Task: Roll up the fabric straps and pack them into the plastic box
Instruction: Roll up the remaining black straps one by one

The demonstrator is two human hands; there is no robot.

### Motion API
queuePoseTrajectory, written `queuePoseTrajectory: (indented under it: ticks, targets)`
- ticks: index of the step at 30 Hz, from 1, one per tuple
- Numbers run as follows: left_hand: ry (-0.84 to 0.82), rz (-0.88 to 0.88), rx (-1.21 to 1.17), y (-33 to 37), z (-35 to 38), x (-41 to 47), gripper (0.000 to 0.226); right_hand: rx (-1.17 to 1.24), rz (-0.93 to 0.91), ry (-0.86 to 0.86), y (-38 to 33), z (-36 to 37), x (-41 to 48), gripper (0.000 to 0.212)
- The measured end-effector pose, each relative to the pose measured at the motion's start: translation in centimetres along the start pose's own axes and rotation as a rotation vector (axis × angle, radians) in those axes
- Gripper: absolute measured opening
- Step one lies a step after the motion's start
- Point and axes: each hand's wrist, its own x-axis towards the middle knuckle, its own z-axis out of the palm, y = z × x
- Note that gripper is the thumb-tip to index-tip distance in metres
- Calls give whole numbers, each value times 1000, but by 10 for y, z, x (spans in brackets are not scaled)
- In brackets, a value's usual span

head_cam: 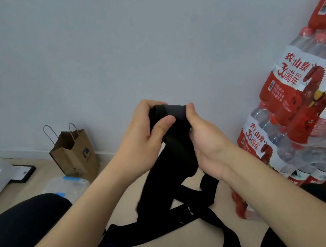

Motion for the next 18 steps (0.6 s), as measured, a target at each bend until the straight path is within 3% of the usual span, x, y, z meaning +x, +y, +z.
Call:
queuePoseTrajectory:
  ticks: [4,8,10,12,15,18]
  targets:
    - [-10,27,21,0,-8,3,22,29,0,-22,-1,-6,3,66]
    - [-127,-62,-274,1,-18,4,23,-70,-122,-59,-2,-6,0,56]
    - [-101,-161,-445,2,-15,6,38,-148,-217,-1,0,-3,0,43]
    - [-46,-230,-402,1,-11,7,40,-248,-297,52,1,-1,-1,32]
    - [-129,-314,-334,-4,-10,4,39,-414,-375,109,-5,-2,-3,20]
    - [-183,-278,-244,-6,-19,3,27,-451,-316,82,-7,-9,-4,24]
